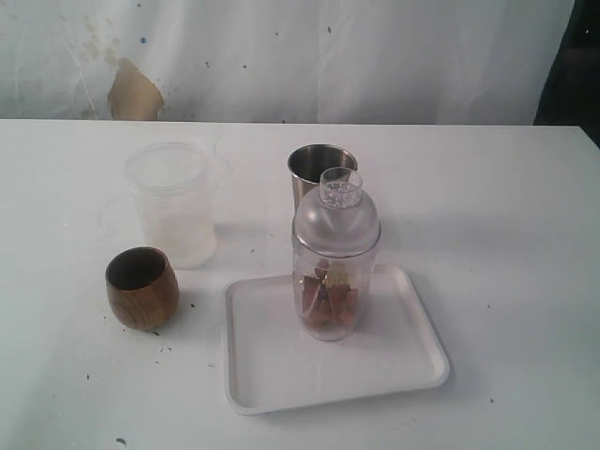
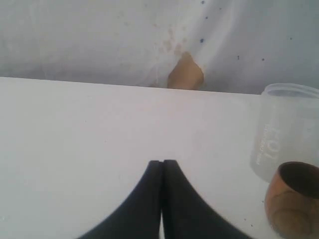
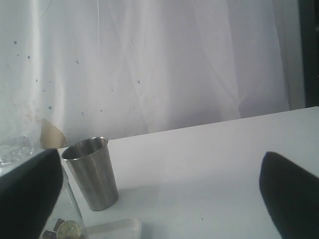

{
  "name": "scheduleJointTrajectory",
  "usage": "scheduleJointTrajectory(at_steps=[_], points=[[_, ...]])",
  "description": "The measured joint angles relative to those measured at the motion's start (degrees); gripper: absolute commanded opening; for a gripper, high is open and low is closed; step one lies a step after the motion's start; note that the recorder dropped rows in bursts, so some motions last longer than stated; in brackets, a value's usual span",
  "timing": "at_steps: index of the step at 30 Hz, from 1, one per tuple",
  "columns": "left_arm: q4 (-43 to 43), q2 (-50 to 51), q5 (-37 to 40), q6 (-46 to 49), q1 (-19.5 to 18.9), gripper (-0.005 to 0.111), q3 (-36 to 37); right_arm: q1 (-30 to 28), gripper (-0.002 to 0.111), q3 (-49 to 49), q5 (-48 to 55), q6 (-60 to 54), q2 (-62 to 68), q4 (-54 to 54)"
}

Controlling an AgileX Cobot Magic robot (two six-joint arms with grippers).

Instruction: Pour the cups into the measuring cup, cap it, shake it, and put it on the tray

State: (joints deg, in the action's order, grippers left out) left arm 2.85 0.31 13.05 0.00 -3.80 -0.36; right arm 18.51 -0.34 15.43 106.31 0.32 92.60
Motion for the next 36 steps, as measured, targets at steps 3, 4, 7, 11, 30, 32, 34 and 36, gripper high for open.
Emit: scheduleJointTrajectory(at_steps=[3,4,7,11,30,32,34,36], points=[[-0.13,0.00,0.12,0.00,0.00,0.000,0.00,0.00,0.100,0.00,-0.10,0.00,0.00,0.00],[-0.13,0.00,0.12,0.00,0.00,0.000,0.00,0.00,0.100,0.00,-0.10,0.00,0.00,0.00],[-0.13,0.00,0.22,0.00,0.00,0.000,0.00,0.00,0.100,0.00,-0.30,0.00,0.00,0.00],[-0.13,0.00,0.22,0.00,0.00,0.000,0.00,0.00,0.100,0.00,-0.34,0.00,0.00,0.00],[-0.13,0.00,0.22,0.00,0.00,0.000,0.00,-9.06,0.100,0.05,-19.14,-7.85,0.00,0.24],[-0.13,0.00,0.22,0.00,0.00,0.000,0.00,-11.92,0.100,0.05,-22.26,-7.96,0.00,0.41],[-0.13,0.00,0.22,0.00,0.00,0.000,0.00,-13.24,0.100,0.05,-23.63,-7.96,0.00,0.41],[-0.13,0.00,0.22,0.00,0.00,0.000,0.00,-13.55,0.100,0.05,-23.90,-7.96,0.00,0.41]])
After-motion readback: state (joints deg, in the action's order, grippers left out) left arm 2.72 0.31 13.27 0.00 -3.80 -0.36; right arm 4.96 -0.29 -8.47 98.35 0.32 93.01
